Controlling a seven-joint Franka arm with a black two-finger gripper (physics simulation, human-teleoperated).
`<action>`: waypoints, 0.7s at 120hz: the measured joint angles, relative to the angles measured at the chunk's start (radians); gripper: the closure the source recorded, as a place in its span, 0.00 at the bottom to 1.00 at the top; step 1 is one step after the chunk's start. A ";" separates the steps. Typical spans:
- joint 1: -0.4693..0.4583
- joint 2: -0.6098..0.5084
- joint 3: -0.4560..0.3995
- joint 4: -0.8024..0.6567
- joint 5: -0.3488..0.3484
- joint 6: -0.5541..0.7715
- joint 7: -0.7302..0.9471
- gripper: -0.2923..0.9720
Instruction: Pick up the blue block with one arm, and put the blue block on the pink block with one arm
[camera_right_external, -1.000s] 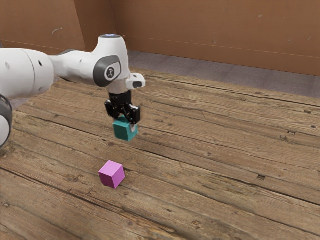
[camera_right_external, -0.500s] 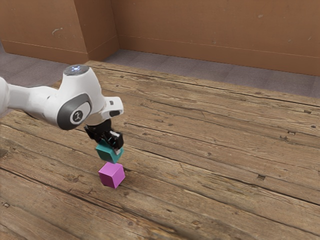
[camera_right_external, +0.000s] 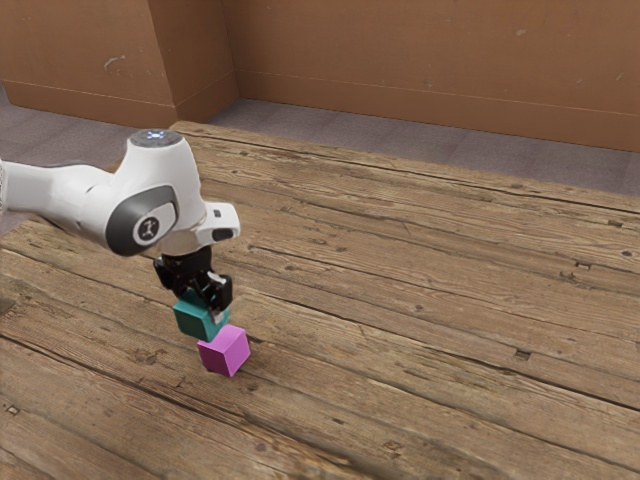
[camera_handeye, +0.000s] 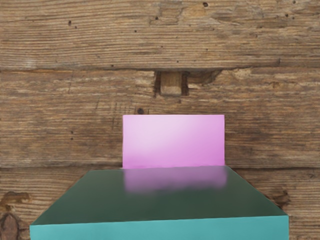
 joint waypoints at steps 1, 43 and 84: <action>0.000 0.002 0.000 0.002 0.001 -0.002 0.000 0.47; -0.002 0.071 0.000 0.047 0.004 -0.002 -0.008 0.47; -0.023 0.039 0.000 -0.006 -0.067 0.066 0.032 0.47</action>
